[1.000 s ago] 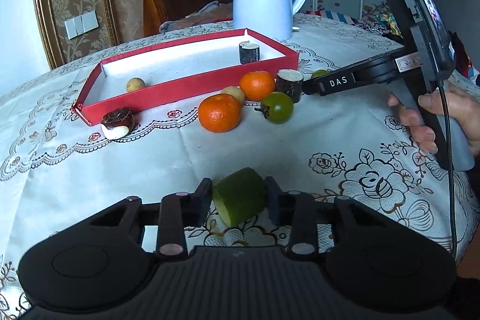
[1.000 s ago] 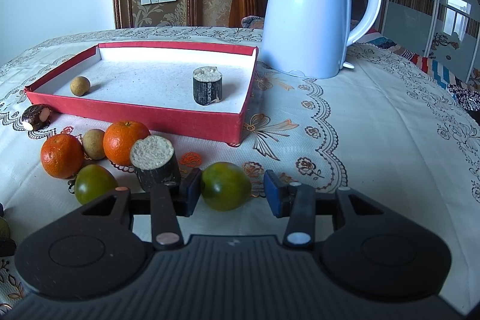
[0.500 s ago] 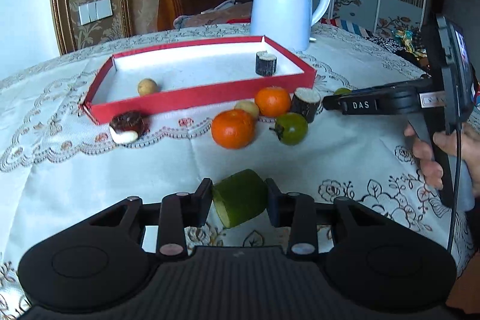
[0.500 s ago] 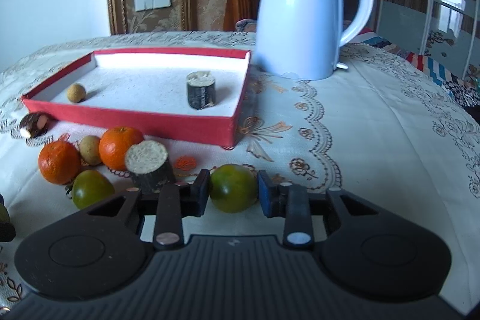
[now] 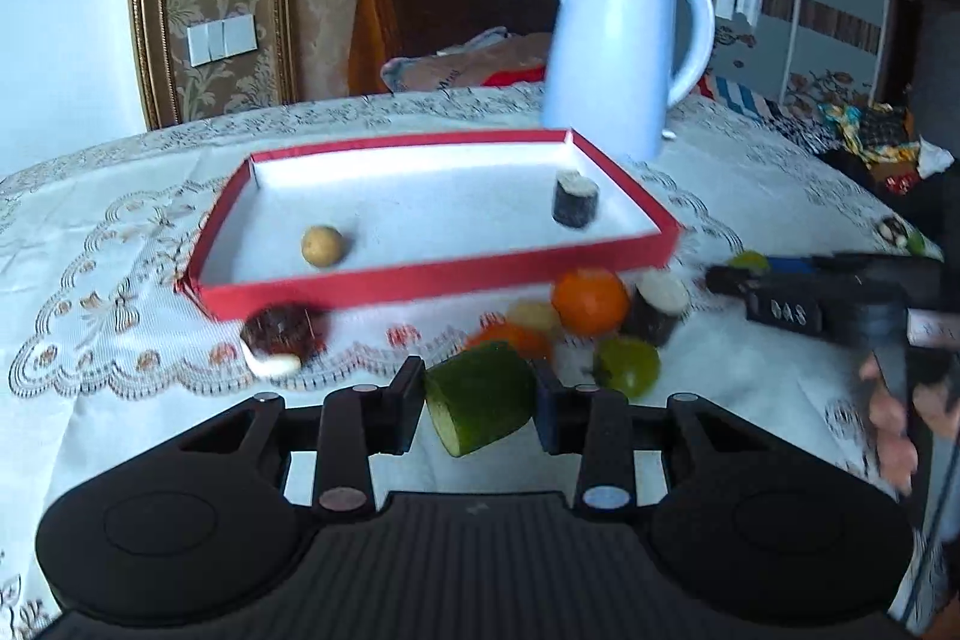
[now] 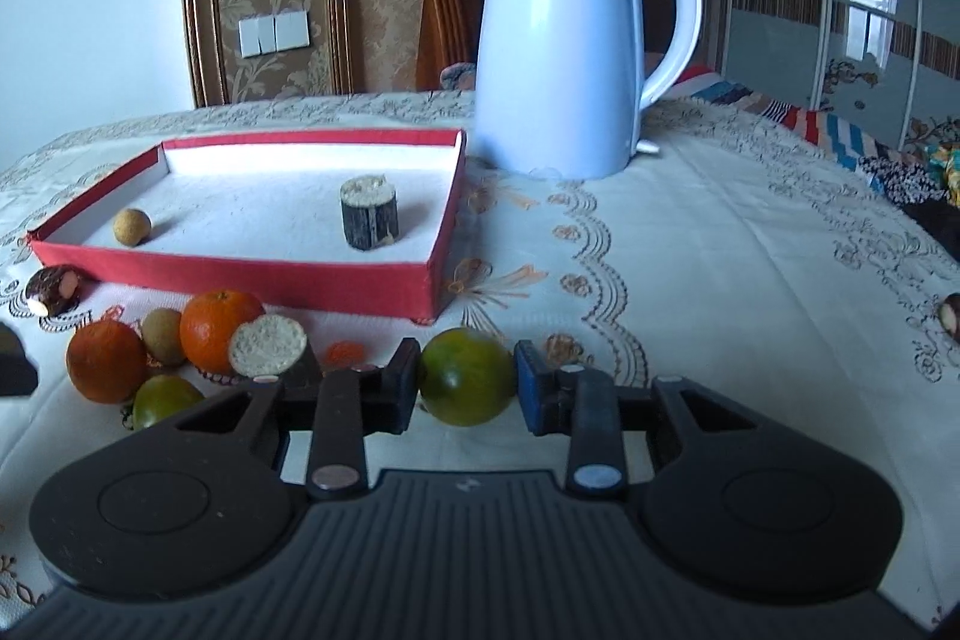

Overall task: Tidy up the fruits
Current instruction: 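Carry the cucumber chunk and green fruit into the red tray with both grippers, then open the left gripper releasing the cucumber while the right releases the green fruit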

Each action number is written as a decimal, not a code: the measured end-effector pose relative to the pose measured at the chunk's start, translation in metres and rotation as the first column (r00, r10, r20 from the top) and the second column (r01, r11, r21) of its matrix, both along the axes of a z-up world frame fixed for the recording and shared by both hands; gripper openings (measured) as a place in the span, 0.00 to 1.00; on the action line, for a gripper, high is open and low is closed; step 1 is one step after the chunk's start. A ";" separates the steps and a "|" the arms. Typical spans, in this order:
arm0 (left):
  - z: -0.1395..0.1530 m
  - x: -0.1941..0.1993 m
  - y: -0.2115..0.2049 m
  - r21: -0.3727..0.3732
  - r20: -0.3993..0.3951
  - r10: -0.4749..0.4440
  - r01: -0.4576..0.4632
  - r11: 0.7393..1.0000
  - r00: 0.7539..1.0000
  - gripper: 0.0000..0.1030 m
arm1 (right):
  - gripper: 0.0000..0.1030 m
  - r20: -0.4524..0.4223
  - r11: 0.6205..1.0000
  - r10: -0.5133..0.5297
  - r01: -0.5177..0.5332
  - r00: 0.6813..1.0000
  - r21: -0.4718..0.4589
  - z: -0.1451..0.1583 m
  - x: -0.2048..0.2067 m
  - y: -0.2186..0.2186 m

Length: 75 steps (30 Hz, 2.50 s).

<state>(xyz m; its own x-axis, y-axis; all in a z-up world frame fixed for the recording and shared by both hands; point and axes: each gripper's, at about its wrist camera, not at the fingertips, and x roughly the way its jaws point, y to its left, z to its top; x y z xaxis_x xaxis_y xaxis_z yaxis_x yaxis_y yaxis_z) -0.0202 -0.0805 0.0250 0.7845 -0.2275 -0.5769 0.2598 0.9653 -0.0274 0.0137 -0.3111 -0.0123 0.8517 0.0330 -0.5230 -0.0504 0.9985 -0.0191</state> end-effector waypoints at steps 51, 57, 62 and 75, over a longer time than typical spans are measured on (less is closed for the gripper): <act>-0.025 0.171 -0.005 0.080 0.073 0.292 -0.297 0.951 0.954 0.36 | 0.31 -0.133 0.998 0.036 -0.043 0.990 -0.054 0.002 0.144 0.081; -0.028 0.171 -0.008 0.092 0.087 0.296 -0.303 0.949 0.951 0.36 | 0.31 -0.144 0.999 0.003 -0.008 0.990 -0.034 0.003 0.153 0.074; -0.030 0.169 -0.010 0.102 0.102 0.286 -0.296 0.950 0.953 0.38 | 0.31 -0.147 0.999 0.004 -0.009 0.989 -0.034 0.002 0.153 0.074; -0.032 0.162 -0.016 0.107 0.113 0.261 -0.272 0.956 0.959 0.61 | 0.31 -0.139 0.999 0.004 -0.010 0.990 -0.038 0.002 0.147 0.073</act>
<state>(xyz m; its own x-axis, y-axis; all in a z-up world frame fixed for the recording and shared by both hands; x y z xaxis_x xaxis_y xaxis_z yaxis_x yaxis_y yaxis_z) 0.1421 -0.0960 -0.0074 0.8603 0.0636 -0.5058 -0.0117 0.9944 0.1052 0.1606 -0.2379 -0.0105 0.7703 0.0163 -0.6375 -0.0625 0.9968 -0.0500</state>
